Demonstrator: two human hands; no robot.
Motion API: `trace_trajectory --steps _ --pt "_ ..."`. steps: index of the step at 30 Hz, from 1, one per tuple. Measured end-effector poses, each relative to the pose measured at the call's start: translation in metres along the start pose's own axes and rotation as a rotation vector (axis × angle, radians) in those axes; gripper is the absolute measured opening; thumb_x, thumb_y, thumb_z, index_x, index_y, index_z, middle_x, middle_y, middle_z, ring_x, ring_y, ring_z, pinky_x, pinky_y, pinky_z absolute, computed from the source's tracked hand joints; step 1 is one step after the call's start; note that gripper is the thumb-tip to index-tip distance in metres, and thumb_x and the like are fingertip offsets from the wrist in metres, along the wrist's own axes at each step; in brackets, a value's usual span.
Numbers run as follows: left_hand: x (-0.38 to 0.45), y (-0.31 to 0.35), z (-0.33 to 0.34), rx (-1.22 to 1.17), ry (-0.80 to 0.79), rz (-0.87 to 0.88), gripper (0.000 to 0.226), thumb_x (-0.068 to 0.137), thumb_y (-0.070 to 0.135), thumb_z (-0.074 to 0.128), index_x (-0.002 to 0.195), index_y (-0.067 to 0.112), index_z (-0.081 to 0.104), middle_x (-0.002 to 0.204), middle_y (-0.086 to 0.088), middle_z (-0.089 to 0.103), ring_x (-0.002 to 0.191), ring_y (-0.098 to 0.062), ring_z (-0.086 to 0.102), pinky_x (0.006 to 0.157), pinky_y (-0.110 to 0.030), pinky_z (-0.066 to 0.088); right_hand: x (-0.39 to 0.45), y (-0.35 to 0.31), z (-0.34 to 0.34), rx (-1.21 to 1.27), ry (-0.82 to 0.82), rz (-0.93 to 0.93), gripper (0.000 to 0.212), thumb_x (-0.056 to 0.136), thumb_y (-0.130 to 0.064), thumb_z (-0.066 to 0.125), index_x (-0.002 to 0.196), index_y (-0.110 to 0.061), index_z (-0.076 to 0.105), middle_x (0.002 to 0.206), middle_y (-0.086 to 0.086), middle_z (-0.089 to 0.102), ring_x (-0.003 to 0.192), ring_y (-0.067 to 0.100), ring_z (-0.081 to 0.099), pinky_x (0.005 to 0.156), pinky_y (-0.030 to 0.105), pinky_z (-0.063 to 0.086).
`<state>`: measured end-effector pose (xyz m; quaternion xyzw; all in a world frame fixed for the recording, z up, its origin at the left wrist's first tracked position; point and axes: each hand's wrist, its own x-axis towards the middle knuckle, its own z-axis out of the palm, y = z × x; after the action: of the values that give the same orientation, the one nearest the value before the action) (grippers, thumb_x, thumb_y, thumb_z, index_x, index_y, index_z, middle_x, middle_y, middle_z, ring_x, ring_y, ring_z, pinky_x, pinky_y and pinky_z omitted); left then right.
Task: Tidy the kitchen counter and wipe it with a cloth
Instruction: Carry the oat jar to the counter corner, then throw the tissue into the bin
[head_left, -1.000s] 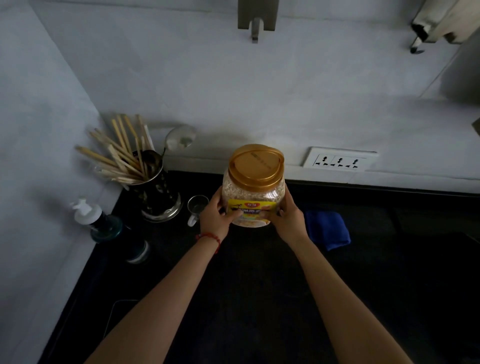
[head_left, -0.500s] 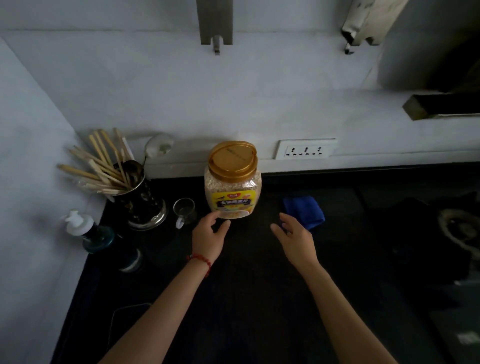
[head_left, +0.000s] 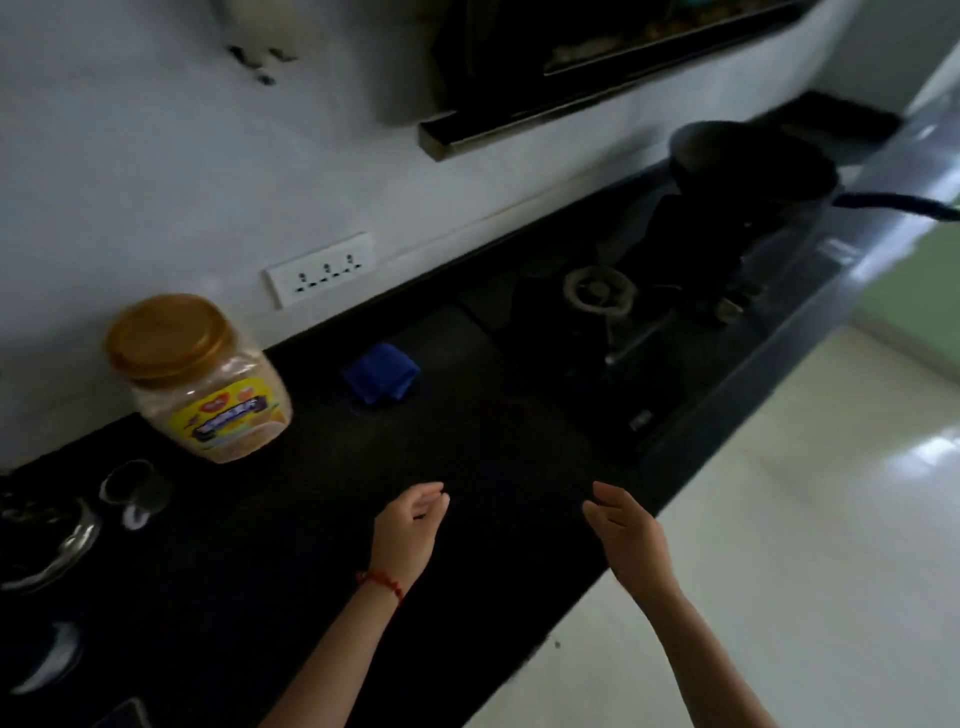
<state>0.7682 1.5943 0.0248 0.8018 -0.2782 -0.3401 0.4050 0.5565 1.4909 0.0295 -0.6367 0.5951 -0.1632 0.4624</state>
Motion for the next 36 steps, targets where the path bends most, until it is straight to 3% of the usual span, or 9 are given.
trace_trajectory --steps 2,4,7,11,14,17,22,26,36 --pt "-0.012 0.011 0.029 -0.009 -0.085 0.050 0.026 0.088 0.020 0.054 0.111 0.009 0.062 0.097 -0.002 0.062 0.096 -0.015 0.059 0.080 -0.021 0.041 -0.017 0.032 -0.031 0.025 0.101 0.029 0.033 0.086 -0.022 0.061 0.118 -0.013 0.060 0.107 0.006 0.067 0.081 0.003 0.064 0.064 0.006 0.046" --pt "-0.027 0.023 0.062 -0.003 -0.148 0.094 0.024 0.088 0.017 0.055 0.109 0.007 0.063 0.091 -0.002 0.062 0.095 -0.018 0.060 0.077 -0.019 0.042 -0.036 0.064 -0.061 0.053 0.184 0.074 0.029 0.086 -0.019 0.062 0.114 -0.011 0.062 0.111 0.004 0.067 0.078 0.003 0.063 0.059 0.005 0.045" --pt "-0.054 0.040 0.116 0.012 -0.217 0.152 0.022 0.087 0.015 0.057 0.106 0.006 0.064 0.085 0.003 0.062 0.090 -0.015 0.060 0.071 -0.012 0.042 -0.067 0.112 -0.106 0.106 0.275 0.136 0.028 0.086 -0.019 0.062 0.113 -0.011 0.063 0.115 0.004 0.067 0.086 0.014 0.063 0.064 0.012 0.044" --pt "-0.098 0.052 0.194 0.034 -0.325 0.158 0.024 0.086 0.013 0.058 0.106 0.001 0.063 0.085 -0.005 0.062 0.088 -0.017 0.058 0.083 -0.027 0.046 -0.108 0.183 -0.168 0.137 0.350 0.238 0.027 0.086 -0.018 0.061 0.112 -0.010 0.063 0.114 0.008 0.068 0.086 0.014 0.061 0.063 0.009 0.043" --pt "-0.130 0.057 0.245 0.063 -0.399 0.152 0.024 0.086 0.016 0.058 0.104 0.002 0.065 0.087 -0.007 0.063 0.087 -0.017 0.058 0.082 -0.027 0.044 -0.137 0.233 -0.211 0.165 0.391 0.331 0.029 0.088 -0.020 0.060 0.115 -0.010 0.062 0.115 0.010 0.067 0.096 0.020 0.064 0.073 0.022 0.040" --pt "-0.153 0.057 0.284 0.111 -0.455 0.123 0.020 0.086 0.021 0.058 0.097 0.007 0.066 0.086 -0.008 0.065 0.088 -0.021 0.060 0.080 -0.029 0.046 -0.162 0.277 -0.243 0.186 0.411 0.423 0.032 0.089 -0.023 0.058 0.119 -0.010 0.060 0.118 0.011 0.066 0.105 0.026 0.062 0.079 0.024 0.035" --pt "-0.173 0.051 0.329 0.205 -0.486 0.072 0.012 0.086 0.022 0.057 0.084 0.014 0.064 0.085 -0.012 0.069 0.090 -0.028 0.064 0.081 -0.037 0.050 -0.188 0.338 -0.278 0.243 0.426 0.530 0.034 0.088 -0.024 0.058 0.119 -0.010 0.059 0.117 0.014 0.066 0.102 0.027 0.064 0.088 0.033 0.045" --pt "-0.171 0.055 0.362 0.257 -0.490 0.025 0.018 0.086 0.021 0.057 0.069 0.023 0.061 0.087 -0.015 0.070 0.088 -0.030 0.064 0.083 -0.041 0.050 -0.183 0.368 -0.302 0.283 0.418 0.577 0.034 0.088 -0.023 0.058 0.119 -0.009 0.059 0.116 0.015 0.066 0.100 0.028 0.064 0.087 0.034 0.046" --pt "-0.118 0.090 0.492 0.322 -0.538 -0.080 0.017 0.076 0.031 0.061 0.065 0.018 0.062 0.074 -0.010 0.068 0.082 -0.031 0.066 0.078 -0.039 0.049 -0.072 0.411 -0.425 0.335 0.497 0.581 0.035 0.089 -0.025 0.057 0.120 -0.011 0.058 0.116 0.012 0.066 0.102 0.026 0.063 0.086 0.031 0.043"
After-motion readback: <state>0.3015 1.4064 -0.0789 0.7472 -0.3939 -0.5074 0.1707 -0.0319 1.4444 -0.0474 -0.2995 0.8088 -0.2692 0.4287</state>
